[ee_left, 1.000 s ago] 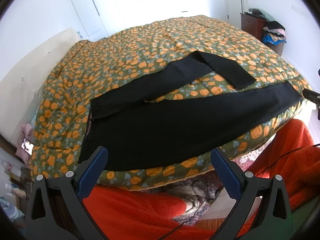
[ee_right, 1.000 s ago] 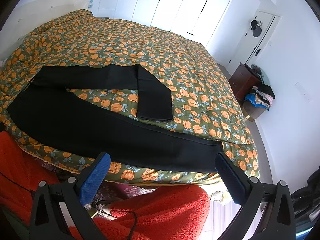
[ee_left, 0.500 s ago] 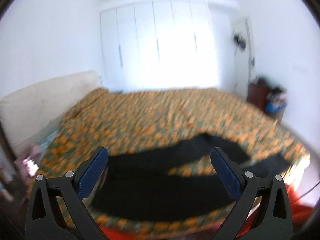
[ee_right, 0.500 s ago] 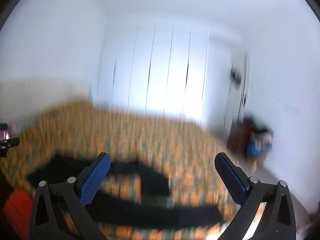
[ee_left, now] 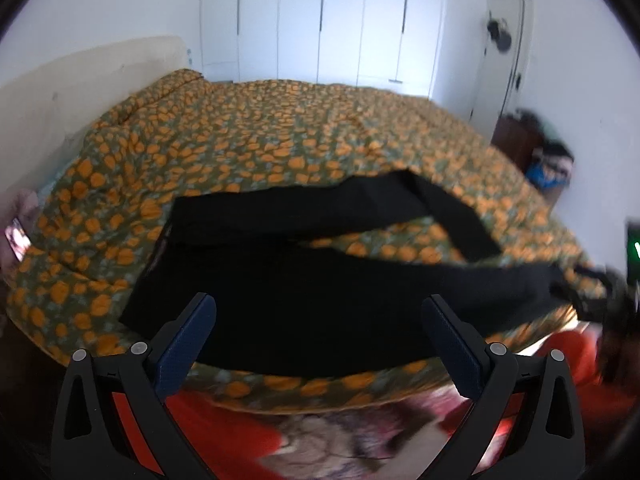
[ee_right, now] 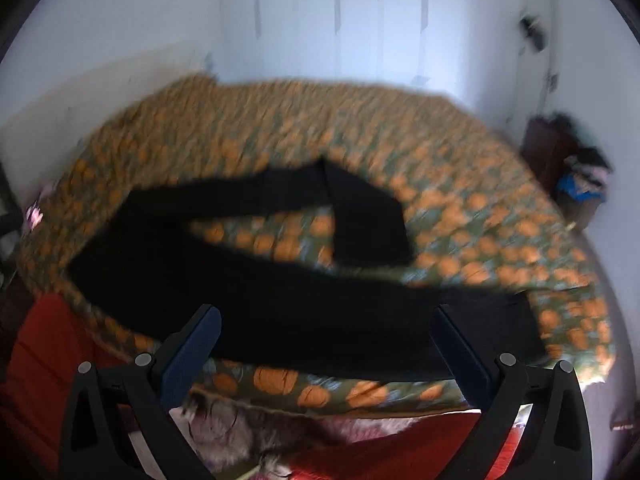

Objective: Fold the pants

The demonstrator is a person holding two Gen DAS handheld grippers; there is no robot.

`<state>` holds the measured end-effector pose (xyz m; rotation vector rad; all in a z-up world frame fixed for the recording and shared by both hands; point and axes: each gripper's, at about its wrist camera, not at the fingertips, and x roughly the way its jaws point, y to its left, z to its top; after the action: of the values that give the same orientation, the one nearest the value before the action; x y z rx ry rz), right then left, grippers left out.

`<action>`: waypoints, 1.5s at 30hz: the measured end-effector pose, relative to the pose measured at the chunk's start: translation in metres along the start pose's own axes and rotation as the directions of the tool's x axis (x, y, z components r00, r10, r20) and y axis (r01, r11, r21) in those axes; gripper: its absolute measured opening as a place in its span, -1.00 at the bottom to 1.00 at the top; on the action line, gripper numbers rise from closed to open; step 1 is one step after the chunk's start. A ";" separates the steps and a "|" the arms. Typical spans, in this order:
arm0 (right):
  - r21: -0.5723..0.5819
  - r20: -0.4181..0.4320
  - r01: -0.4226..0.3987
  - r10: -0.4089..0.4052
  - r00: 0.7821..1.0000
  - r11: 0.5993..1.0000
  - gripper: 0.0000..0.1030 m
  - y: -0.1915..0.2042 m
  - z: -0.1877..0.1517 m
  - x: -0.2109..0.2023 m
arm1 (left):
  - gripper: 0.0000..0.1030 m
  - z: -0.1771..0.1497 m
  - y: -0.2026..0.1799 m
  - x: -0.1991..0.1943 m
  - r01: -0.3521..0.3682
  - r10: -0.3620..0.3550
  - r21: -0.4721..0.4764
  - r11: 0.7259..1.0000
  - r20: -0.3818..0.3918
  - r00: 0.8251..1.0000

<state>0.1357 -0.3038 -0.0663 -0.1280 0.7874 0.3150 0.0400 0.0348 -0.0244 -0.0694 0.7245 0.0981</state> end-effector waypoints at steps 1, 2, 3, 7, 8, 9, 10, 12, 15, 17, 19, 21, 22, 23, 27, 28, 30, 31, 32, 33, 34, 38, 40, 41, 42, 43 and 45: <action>-0.018 -0.032 -0.017 0.017 0.999 1.000 0.98 -0.003 0.001 0.016 | 0.99 -0.003 -0.001 0.001 -0.003 0.003 0.002 1.000 0.001 1.000; -0.047 -0.069 -0.022 0.019 0.997 0.999 0.94 -0.004 0.002 0.037 | 0.99 -0.006 0.000 0.001 0.003 -0.003 -0.003 1.000 -0.002 1.000; -0.082 -0.100 -0.020 0.012 0.995 0.996 0.76 -0.004 0.006 0.058 | 0.99 -0.007 0.000 0.004 0.023 -0.023 -0.018 1.000 -0.018 1.000; -0.178 -0.201 -0.021 -0.015 0.980 0.984 0.14 -0.013 0.010 0.142 | 0.99 -0.003 0.002 0.015 0.033 -0.036 -0.042 0.999 -0.073 0.997; -0.183 -0.214 -0.012 -0.028 0.976 0.983 0.14 -0.018 0.013 0.159 | 0.99 -0.003 0.001 0.018 0.020 -0.023 -0.039 0.999 -0.079 0.997; -0.182 -0.217 -0.001 -0.039 0.975 0.983 0.14 -0.023 0.016 0.177 | 0.99 -0.002 -0.002 0.024 0.003 -0.005 -0.033 0.999 -0.091 0.996; -0.184 -0.217 -0.002 -0.038 0.975 0.983 0.15 -0.026 0.020 0.191 | 0.99 -0.002 -0.003 0.027 -0.008 0.005 -0.030 1.000 -0.101 0.995; -0.199 -0.280 -0.032 -0.026 0.960 0.979 0.15 -0.028 0.021 0.229 | 0.99 -0.002 -0.004 0.036 -0.027 0.024 -0.023 0.999 -0.129 0.991; -0.222 -0.281 -0.065 0.001 0.960 0.973 -0.58 -0.032 0.033 0.250 | 0.99 -0.003 -0.007 0.051 -0.060 0.059 -0.003 0.998 -0.181 0.982; -0.189 -0.248 -0.067 0.018 0.968 0.980 -0.71 -0.051 0.054 0.244 | 0.99 -0.003 -0.007 0.057 -0.070 0.069 0.001 0.998 -0.200 0.977; -0.185 -0.144 0.032 -0.060 0.988 0.982 -0.77 -0.092 0.093 0.225 | 0.99 -0.002 -0.007 0.062 -0.071 0.071 0.004 0.997 -0.207 0.976; -0.149 -0.081 0.165 -0.178 0.981 0.975 -0.76 -0.148 0.136 0.212 | 0.99 0.000 -0.007 0.066 -0.071 0.071 0.006 0.997 -0.207 0.976; -0.108 -0.065 0.250 -0.258 0.964 0.962 -0.76 -0.186 0.159 0.206 | 0.99 0.001 -0.008 0.069 -0.071 0.070 0.005 0.997 -0.210 0.975; -0.079 -0.062 0.319 -0.324 0.944 0.945 -0.76 -0.214 0.175 0.202 | 0.99 0.002 -0.009 0.072 -0.068 0.067 0.003 0.998 -0.213 0.975; 0.017 -0.140 0.560 -0.553 0.821 0.828 -0.43 -0.313 0.204 0.191 | 0.99 0.002 -0.008 0.078 -0.063 0.059 -0.011 0.998 -0.222 0.973; 0.025 -0.140 0.575 -0.567 0.812 0.817 -0.30 -0.319 0.202 0.188 | 0.99 0.000 -0.006 0.082 -0.065 0.059 -0.016 0.998 -0.228 0.972; 0.034 -0.134 0.559 -0.550 0.824 0.829 -0.28 -0.320 0.193 0.185 | 0.99 -0.003 -0.003 0.091 -0.067 0.059 -0.023 0.997 -0.250 0.967; 0.040 -0.143 0.526 -0.516 0.845 0.850 -0.28 -0.313 0.186 0.188 | 0.99 -0.004 -0.002 0.097 -0.069 0.060 -0.024 0.997 -0.258 0.964; 0.050 -0.156 0.481 -0.468 0.870 0.876 -0.28 -0.302 0.181 0.196 | 0.99 -0.003 0.001 0.104 -0.074 0.066 -0.021 0.997 -0.259 0.964; 0.067 -0.174 0.412 -0.396 0.901 0.909 -0.28 -0.288 0.174 0.204 | 0.99 -0.001 0.003 0.110 -0.079 0.074 -0.012 0.997 -0.250 0.966; 0.088 -0.195 0.329 -0.308 0.931 0.940 -0.28 -0.269 0.166 0.213 | 0.99 0.002 0.007 0.120 -0.089 0.087 0.003 0.996 -0.241 0.967; 0.201 -0.290 -0.049 0.108 0.951 0.978 -0.28 -0.161 0.146 0.255 | 0.99 0.035 0.036 0.167 -0.147 0.143 -0.010 0.989 -0.166 0.976; 0.238 -0.321 -0.230 0.300 0.898 0.944 -0.28 -0.092 0.144 0.273 | 0.99 0.063 0.053 0.205 -0.193 0.189 -0.022 0.981 -0.116 0.975; 0.262 -0.336 -0.327 0.404 0.851 0.908 -0.28 -0.052 0.146 0.281 | 0.99 0.071 0.058 0.218 -0.211 0.208 -0.024 0.977 -0.099 0.973; 0.278 -0.342 -0.394 0.473 0.812 0.876 -0.28 -0.021 0.148 0.287 | 0.99 0.084 0.066 0.243 -0.235 0.232 -0.024 0.972 -0.079 0.969; 0.291 -0.341 -0.466 0.545 0.766 0.836 -0.28 0.015 0.152 0.291 | 0.99 0.092 0.073 0.265 -0.252 0.249 -0.028 0.967 -0.081 0.965; 0.294 -0.329 -0.567 0.638 0.696 0.769 -0.18 0.075 0.164 0.302 | 0.99 0.098 0.091 0.301 -0.316 0.307 -0.054 0.947 -0.121 0.944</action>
<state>0.4219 -0.1256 -0.1666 0.2527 1.2745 0.8736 0.3183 0.1548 -0.1544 -0.0292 0.8395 0.4273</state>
